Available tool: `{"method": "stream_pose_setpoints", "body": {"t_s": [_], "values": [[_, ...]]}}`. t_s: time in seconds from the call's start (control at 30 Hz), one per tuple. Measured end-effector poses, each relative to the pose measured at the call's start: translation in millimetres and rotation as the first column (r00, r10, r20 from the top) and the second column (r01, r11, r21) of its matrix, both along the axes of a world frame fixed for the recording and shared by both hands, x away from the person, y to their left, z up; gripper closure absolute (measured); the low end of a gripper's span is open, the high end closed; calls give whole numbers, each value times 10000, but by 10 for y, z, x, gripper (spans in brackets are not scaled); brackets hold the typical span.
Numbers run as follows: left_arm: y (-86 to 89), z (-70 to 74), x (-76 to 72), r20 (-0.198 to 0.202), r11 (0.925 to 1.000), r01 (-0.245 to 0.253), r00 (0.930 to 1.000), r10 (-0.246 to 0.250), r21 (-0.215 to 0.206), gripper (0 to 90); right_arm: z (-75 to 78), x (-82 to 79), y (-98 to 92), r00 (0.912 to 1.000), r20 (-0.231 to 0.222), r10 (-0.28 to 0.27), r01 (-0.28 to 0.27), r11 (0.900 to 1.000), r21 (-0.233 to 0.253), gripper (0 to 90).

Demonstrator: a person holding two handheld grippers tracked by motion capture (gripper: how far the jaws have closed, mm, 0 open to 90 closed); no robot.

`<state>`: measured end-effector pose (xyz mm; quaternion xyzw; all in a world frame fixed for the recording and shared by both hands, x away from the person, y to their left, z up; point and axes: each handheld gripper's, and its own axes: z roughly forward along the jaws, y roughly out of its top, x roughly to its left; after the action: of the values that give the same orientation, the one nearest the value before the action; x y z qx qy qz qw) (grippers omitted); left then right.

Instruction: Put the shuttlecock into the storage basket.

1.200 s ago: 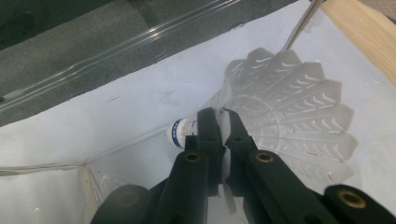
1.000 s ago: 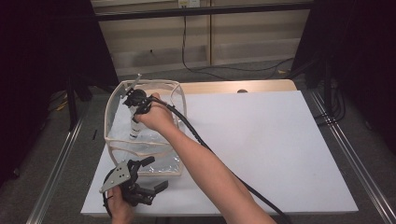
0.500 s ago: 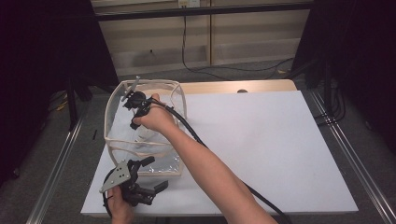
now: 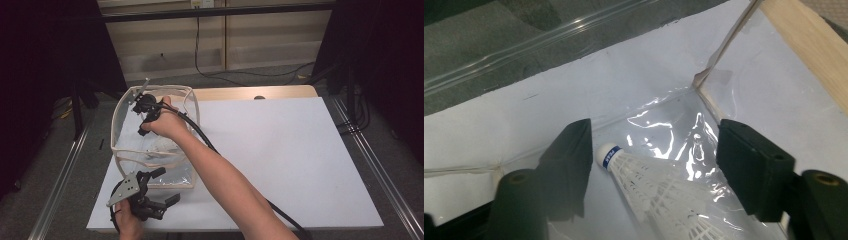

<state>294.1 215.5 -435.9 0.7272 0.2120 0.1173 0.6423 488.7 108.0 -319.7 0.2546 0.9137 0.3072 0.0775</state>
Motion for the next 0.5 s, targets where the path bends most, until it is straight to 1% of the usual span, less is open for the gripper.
{"method": "stream_pose_setpoints", "body": {"t_s": [0.13, 0.27, 0.43, 0.5], "values": [[-2, -1, 1, 1, 10000, -5, 10000, 5, -1, 23, 48, -2, -5, 9999, 108, 60, -60, 10000, -9, 255], [-2, -1, 3, -7, 10000, -6, 10000, 6, 6, 23, 130, 5, -21, 9995, 313, 90, -94, 9999, 121, 230], [-5, 1, 2, -1, 10000, 5, 10000, -5, 1, 23, 210, 7, -44, 9997, 260, 32, -38, 9997, 226, 209], [-5, 1, 2, -7, 10000, 8, 10000, -8, -15, 23, 238, 9, -61, 9999, 156, 10, -14, 9996, 293, 206]]}}
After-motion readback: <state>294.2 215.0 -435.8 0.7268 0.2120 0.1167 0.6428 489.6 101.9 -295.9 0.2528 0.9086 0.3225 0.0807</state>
